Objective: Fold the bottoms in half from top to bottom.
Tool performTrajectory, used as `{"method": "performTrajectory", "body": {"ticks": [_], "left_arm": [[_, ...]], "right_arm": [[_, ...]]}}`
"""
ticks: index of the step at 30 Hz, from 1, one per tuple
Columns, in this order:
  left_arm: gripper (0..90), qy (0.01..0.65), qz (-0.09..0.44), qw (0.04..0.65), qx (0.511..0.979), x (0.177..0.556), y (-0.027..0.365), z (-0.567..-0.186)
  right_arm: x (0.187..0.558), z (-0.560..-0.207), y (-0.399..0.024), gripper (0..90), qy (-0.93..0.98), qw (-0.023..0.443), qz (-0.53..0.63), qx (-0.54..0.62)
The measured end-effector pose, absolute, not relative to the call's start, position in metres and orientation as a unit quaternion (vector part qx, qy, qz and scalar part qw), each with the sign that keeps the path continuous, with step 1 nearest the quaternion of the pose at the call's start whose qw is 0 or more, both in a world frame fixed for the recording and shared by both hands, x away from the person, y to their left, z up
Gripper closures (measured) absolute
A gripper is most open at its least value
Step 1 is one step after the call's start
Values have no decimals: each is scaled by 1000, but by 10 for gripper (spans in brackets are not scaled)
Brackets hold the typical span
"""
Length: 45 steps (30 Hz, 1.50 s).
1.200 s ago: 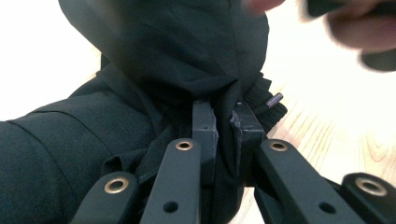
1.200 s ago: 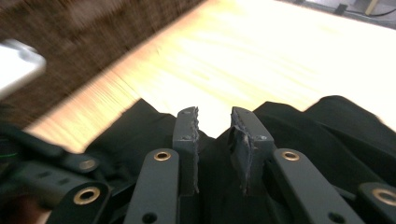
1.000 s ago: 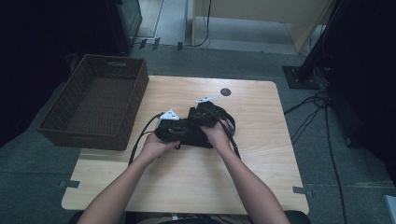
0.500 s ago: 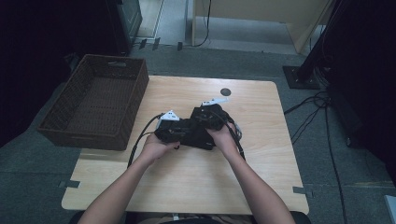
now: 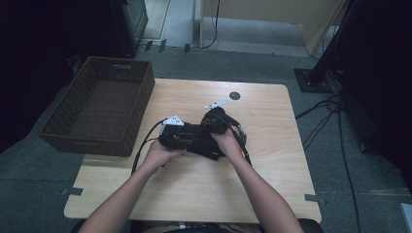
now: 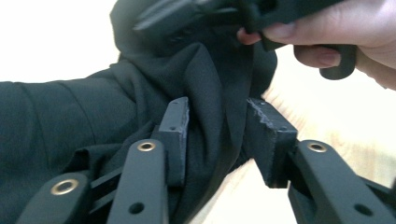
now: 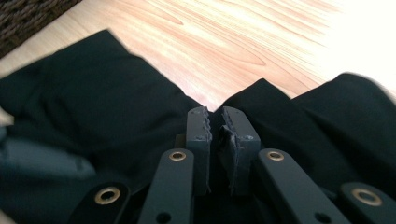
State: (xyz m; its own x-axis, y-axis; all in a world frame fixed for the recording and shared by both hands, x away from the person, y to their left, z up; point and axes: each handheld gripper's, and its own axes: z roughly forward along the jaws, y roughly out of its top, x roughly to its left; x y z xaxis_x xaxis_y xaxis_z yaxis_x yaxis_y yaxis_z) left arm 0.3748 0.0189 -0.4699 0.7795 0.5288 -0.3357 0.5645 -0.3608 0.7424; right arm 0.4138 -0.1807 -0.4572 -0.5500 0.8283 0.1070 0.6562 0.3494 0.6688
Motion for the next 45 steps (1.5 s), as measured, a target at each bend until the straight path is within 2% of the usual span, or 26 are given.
{"method": "performTrajectory", "body": {"ticks": [4, 9, 13, 15, 21, 24, 26, 28, 30, 32, 34, 35, 40, 45], "left_arm": [[530, 332, -22, 467, 819, 368, 23, -465], [635, 328, -16, 457, 827, 364, 27, -469], [715, 330, -16, 447, 831, 363, 28, -478], [728, 331, -12, 438, 836, 361, 26, -481], [738, 333, -12, 433, 837, 362, 22, -487], [739, 331, -14, 432, 839, 363, 22, -489], [737, 334, -16, 433, 837, 364, 21, -490], [724, 335, -11, 435, 836, 363, 20, -491], [714, 337, -10, 436, 834, 363, 19, -491], [711, 343, -15, 440, 830, 363, 19, -492], [703, 348, -19, 445, 825, 362, 19, -492], [688, 349, -21, 447, 824, 362, 20, -492], [652, 353, -30, 456, 817, 361, 26, -483], [601, 353, -42, 466, 810, 362, 34, -469]], "right_arm": [[400, -452, -190, 774, 809, 133, 351, 452], [388, -445, -211, 592, 788, 135, 390, 457], [390, -449, -231, 489, 774, 140, 405, 466], [394, -454, -239, 453, 768, 125, 412, 474], [404, -461, -256, 325, 755, 142, 427, 478], [413, -466, -260, 261, 758, 123, 429, 475], [421, -472, -259, 252, 767, 103, 421, 474], [425, -476, -257, 279, 772, 78, 418, 472], [424, -479, -253, 365, 780, 60, 415, 463], [420, -477, -249, 563, 796, 62, 403, 447], [414, -470, -247, 759, 808, 84, 387, 437], [410, -465, -246, 797, 811, 97, 385, 429], [386, -451, -253, 813, 800, 124, 411, 419], [360, -454, -269, 782, 789, 133, 428, 419]]}}
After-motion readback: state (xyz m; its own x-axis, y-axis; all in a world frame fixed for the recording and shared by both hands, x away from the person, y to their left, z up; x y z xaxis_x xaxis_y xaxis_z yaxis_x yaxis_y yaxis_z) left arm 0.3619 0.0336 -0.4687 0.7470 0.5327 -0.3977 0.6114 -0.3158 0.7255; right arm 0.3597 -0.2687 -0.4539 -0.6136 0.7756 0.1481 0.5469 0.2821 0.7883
